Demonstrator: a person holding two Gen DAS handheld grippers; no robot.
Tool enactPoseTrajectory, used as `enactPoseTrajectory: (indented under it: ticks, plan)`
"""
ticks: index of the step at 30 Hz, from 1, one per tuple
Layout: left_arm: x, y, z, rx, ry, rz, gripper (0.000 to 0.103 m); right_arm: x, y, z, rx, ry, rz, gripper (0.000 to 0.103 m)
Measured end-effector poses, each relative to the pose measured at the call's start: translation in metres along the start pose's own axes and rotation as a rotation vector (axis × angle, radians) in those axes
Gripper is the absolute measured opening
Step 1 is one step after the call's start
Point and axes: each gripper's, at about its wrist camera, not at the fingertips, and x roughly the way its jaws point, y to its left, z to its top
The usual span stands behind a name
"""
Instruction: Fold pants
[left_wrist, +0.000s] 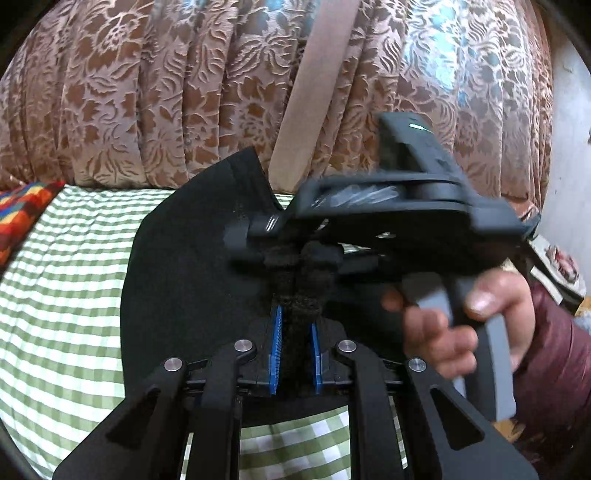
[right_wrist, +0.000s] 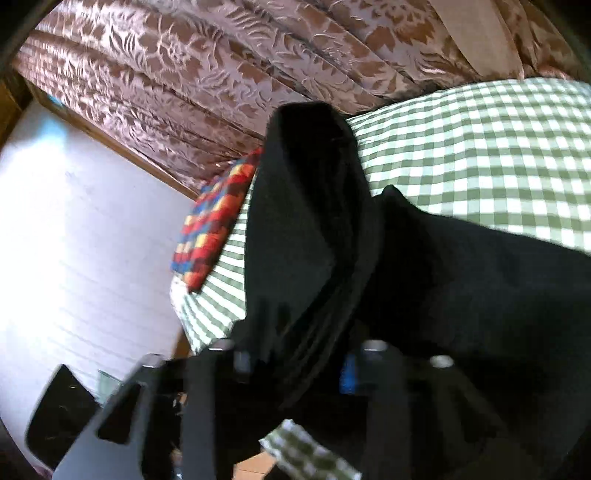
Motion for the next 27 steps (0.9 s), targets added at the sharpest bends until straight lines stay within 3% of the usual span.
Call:
enactPoseTrajectory:
  ticks: [1, 3, 4, 6, 8, 10, 13, 17, 22, 27]
  plan:
    - [-0.002, 0.004, 0.001, 0.000, -0.002, -0.002, 0.015, -0.002, 0.002, -0.002, -0.013, -0.005, -0.003, 0.015]
    - [-0.016, 0.020, 0.002, -0.051, -0.022, -0.086, 0.024, -0.010, 0.009, -0.001, -0.032, -0.017, 0.022, 0.014]
    - [-0.029, 0.034, 0.003, -0.109, -0.046, -0.146, 0.029, -0.015, 0.013, -0.001, -0.039, -0.026, 0.034, 0.014]
    - [-0.050, 0.064, 0.003, -0.221, -0.098, -0.193, 0.033, -0.026, 0.020, -0.002, -0.045, -0.041, 0.062, 0.014]
    - [-0.067, 0.101, -0.003, -0.360, -0.150, -0.189, 0.033, -0.038, 0.028, -0.002, -0.053, -0.058, 0.085, 0.014]
    - [-0.073, 0.128, -0.009, -0.445, -0.159, -0.117, 0.033, -0.052, 0.034, -0.003, -0.059, -0.076, 0.100, 0.014]
    - [-0.068, 0.139, -0.011, -0.451, -0.140, -0.049, 0.033, -0.080, 0.040, -0.006, -0.072, -0.113, 0.113, 0.014]
    - [-0.037, 0.126, -0.005, -0.435, -0.079, -0.076, 0.033, -0.122, 0.029, -0.012, -0.068, -0.161, 0.090, 0.014]
    - [0.012, 0.090, 0.003, -0.374, 0.018, -0.181, 0.033, -0.166, -0.014, -0.024, -0.032, -0.193, -0.041, 0.014]
    - [0.056, 0.039, -0.008, -0.248, 0.209, -0.303, 0.033, -0.181, -0.094, -0.050, 0.079, -0.160, -0.231, 0.013]
